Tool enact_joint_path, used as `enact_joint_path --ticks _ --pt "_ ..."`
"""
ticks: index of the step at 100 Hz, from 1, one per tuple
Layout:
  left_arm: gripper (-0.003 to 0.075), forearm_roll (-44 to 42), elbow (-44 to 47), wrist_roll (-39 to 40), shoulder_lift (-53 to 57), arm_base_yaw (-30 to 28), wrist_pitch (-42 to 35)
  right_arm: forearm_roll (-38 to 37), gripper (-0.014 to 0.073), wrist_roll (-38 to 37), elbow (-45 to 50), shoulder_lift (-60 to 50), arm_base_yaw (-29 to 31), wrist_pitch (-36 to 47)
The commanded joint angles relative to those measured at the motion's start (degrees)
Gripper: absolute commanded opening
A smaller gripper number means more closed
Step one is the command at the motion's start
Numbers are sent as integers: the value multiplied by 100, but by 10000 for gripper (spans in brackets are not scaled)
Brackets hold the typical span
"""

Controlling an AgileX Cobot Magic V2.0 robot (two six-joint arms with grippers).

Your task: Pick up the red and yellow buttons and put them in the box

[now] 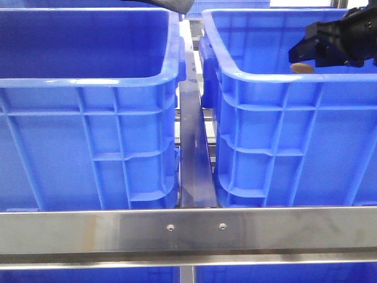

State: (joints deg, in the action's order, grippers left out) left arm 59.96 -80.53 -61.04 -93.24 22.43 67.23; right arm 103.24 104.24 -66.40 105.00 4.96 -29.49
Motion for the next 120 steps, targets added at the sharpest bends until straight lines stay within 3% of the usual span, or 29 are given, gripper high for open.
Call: enact_joint_path --ticks 1,19,43,74,120 --pt "648 452 -167 47 278 45 64 464 508 88 4 -561 10 -298" --pt "648 456 -167 47 278 45 64 459 476 88 349 -1138 10 -406" --pt "631 589 -167 47 278 45 177 459 150 82 878 -1882 10 -816" --pt "587 615 -167 47 278 45 409 459 -60 -75 1574 -2770 10 -2098" --pt "585 623 -167 47 278 45 389 459 -67 -1206 2871 -4414 4 -1625"
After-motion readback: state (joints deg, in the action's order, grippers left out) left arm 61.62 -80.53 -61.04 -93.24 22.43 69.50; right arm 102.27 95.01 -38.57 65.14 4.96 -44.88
